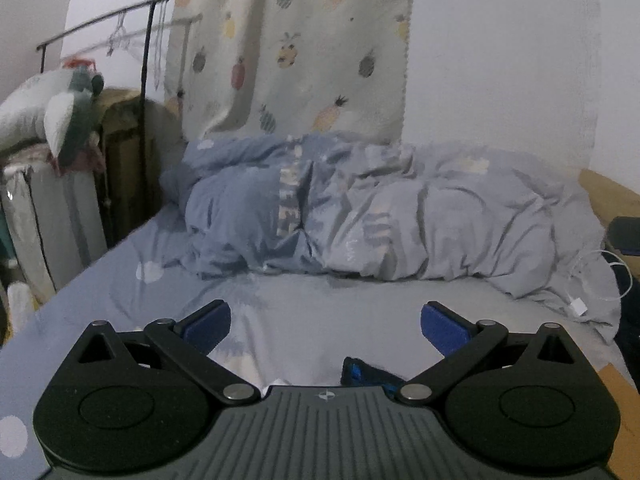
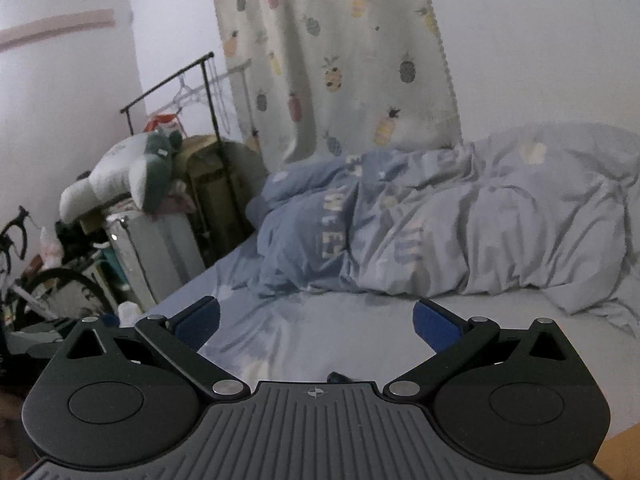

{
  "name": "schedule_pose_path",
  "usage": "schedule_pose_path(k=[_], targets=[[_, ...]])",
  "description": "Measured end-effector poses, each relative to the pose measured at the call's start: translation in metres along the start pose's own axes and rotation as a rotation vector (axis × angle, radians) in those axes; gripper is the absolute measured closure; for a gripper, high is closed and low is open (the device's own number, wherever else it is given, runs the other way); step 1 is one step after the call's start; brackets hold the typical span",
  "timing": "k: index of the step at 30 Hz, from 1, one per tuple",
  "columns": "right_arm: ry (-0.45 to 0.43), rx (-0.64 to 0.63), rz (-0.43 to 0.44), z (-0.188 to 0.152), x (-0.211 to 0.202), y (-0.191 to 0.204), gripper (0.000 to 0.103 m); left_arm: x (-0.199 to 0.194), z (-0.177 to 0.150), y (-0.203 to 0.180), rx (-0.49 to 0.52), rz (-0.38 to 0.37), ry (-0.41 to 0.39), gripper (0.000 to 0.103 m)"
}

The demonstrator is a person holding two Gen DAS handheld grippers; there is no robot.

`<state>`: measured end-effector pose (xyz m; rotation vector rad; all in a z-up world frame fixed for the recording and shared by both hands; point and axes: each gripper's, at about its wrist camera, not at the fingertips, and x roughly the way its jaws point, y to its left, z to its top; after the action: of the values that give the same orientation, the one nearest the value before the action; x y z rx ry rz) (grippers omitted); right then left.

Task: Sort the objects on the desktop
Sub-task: 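Move the left tool toward the white power bank on the sheet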

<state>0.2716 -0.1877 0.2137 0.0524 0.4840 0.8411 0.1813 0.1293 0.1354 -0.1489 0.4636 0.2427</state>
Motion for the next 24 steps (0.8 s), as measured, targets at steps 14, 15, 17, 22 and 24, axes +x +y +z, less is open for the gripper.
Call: schedule_pose_path(k=[14, 15, 17, 22, 24], targets=[[0.226, -0.126, 0.047, -0.039, 0.109, 0.015, 0.000, 0.092, -0.047, 0.049, -0.130, 0.040, 0.226, 0.000], [0.247, -0.145, 0.050, -0.044, 0.117, 0.018, 0.000, 0.099, -0.051, 0.052, -0.138, 0.045, 0.241, 0.000], [0.289, -0.161, 0.069, -0.052, 0.130, 0.022, 0.000, 0.109, -0.058, 0.060, -0.156, 0.049, 0.267, 0.000], [0.383, -0.240, 0.109, -0.070, 0.169, 0.032, 0.000, 0.138, -0.074, 0.077, -0.197, 0.050, 0.307, 0.000], [0.422, -0.283, 0.116, -0.079, 0.186, 0.038, 0.000, 0.153, -0.080, 0.084, -0.223, 0.040, 0.336, 0.000]])
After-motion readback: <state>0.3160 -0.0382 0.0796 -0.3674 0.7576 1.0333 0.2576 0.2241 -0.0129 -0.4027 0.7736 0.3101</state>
